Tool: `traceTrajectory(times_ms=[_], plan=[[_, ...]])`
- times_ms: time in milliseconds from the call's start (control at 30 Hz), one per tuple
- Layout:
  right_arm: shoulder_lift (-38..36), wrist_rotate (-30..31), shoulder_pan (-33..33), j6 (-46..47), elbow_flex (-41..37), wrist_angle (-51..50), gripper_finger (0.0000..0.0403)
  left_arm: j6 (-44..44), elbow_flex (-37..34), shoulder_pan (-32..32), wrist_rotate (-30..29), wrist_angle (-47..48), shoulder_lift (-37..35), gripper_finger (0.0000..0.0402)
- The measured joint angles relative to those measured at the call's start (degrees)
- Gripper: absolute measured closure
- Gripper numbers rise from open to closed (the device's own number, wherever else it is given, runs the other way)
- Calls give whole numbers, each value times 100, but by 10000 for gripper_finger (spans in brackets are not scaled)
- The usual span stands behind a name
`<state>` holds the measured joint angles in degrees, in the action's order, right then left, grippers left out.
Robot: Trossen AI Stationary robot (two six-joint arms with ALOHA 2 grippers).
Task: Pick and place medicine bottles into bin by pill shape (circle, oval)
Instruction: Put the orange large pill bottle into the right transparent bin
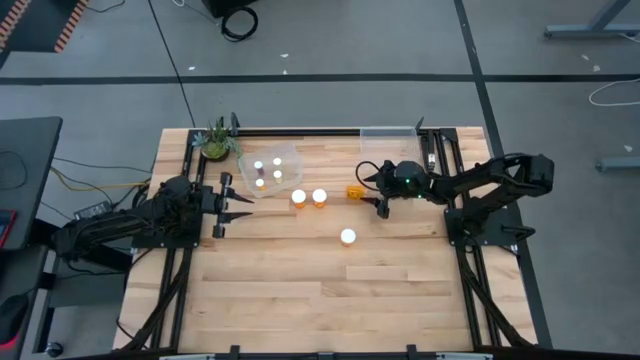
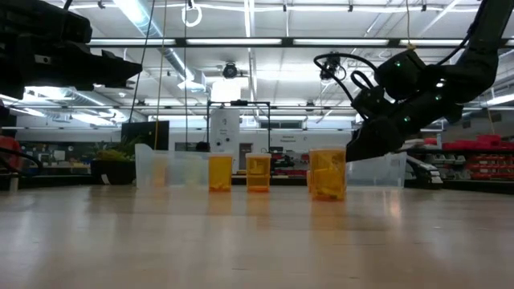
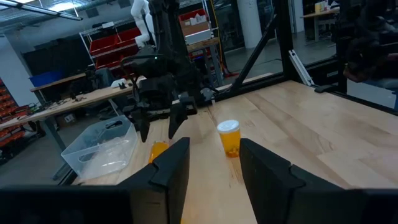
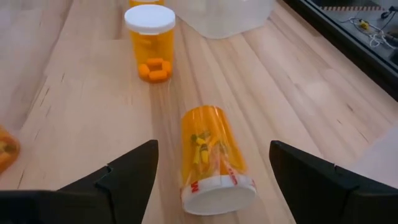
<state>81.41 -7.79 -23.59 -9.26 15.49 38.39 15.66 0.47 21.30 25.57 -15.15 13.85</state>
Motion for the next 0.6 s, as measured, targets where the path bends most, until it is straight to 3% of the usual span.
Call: traceTrajectory(times_ms=[600], plan=[[387, -3, 11, 31, 0, 303, 87, 2, -1, 0, 2, 0, 2, 256]])
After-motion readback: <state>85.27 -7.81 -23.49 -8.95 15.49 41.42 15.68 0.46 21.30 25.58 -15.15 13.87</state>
